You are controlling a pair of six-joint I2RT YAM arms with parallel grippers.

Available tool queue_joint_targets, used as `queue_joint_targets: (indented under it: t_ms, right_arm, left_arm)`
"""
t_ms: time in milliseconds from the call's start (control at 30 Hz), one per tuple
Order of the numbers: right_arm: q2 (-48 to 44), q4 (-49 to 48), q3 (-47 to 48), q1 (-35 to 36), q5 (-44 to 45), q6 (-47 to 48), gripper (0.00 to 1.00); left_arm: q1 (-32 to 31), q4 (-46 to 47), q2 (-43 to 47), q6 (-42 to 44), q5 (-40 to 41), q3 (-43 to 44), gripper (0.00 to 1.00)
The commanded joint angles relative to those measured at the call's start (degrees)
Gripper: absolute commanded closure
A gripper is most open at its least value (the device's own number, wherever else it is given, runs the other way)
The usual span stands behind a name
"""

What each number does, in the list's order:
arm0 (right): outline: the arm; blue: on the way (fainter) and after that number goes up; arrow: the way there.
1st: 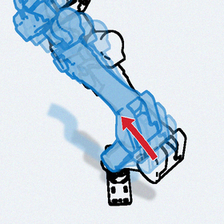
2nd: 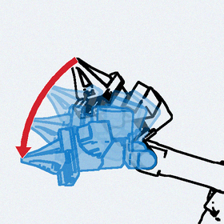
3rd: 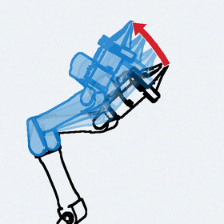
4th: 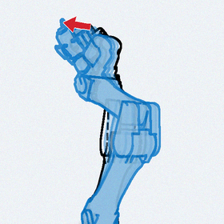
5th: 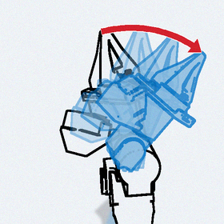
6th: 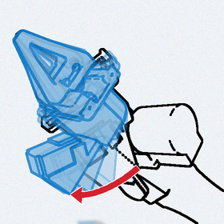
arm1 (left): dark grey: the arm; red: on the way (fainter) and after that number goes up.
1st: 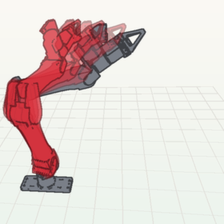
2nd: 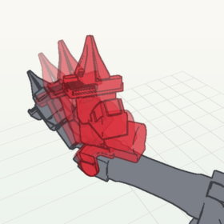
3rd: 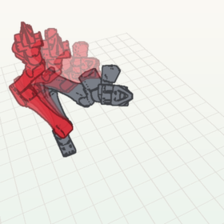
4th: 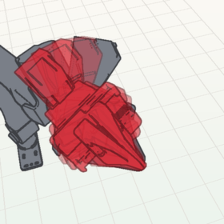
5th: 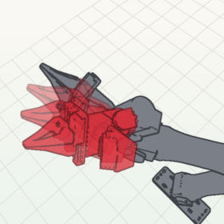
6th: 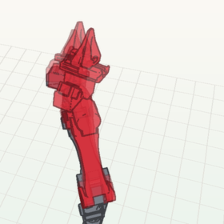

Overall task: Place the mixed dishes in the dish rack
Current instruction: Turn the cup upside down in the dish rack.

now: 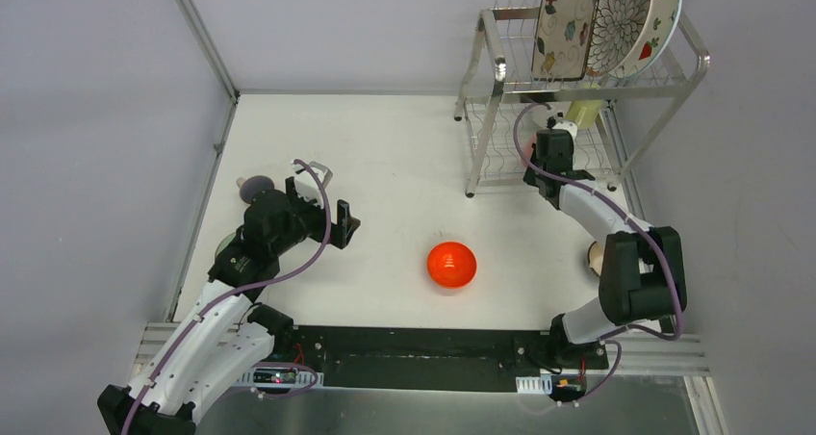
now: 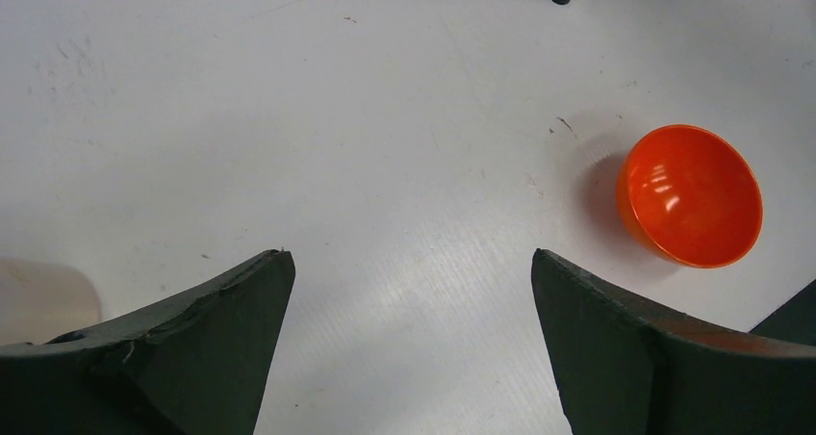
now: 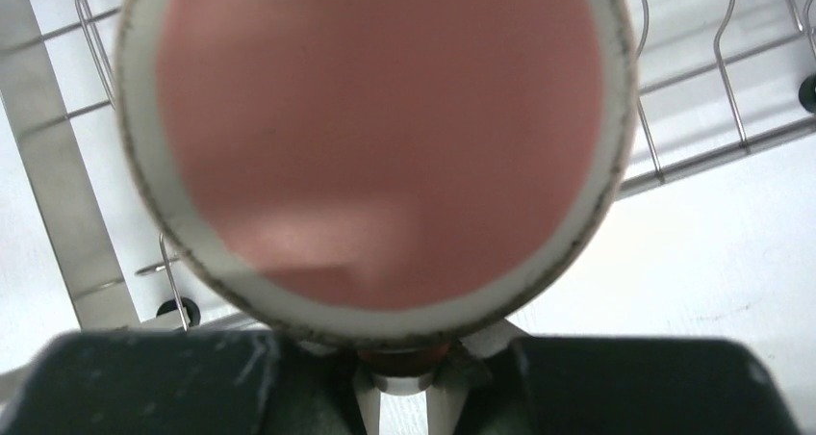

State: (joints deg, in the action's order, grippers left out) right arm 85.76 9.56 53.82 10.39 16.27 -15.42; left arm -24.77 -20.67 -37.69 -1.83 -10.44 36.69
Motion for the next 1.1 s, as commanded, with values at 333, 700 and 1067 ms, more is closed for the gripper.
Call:
queue_joint_targets:
  t_ms: [333,700,1067]
  right_arm:
    - [6.9,-4.9,11.0,-2.1,0.3,3.5,1.0]
    - [11.1,-5.2,13.2,-4.3,-2.6,5.2,1.0]
    - [14.3,-9.3,13.0,-6.8,-7.3,4.5,1.0]
  left_arm:
    - [-0.3,0.7,1.8,1.3,0.9,0.6,0.01]
    - [-0.3,0.7,2.4,1.3,1.0,0.4,0.01]
    - [-0.3,0.7,2.0,1.3,1.1,0.4,0.01]
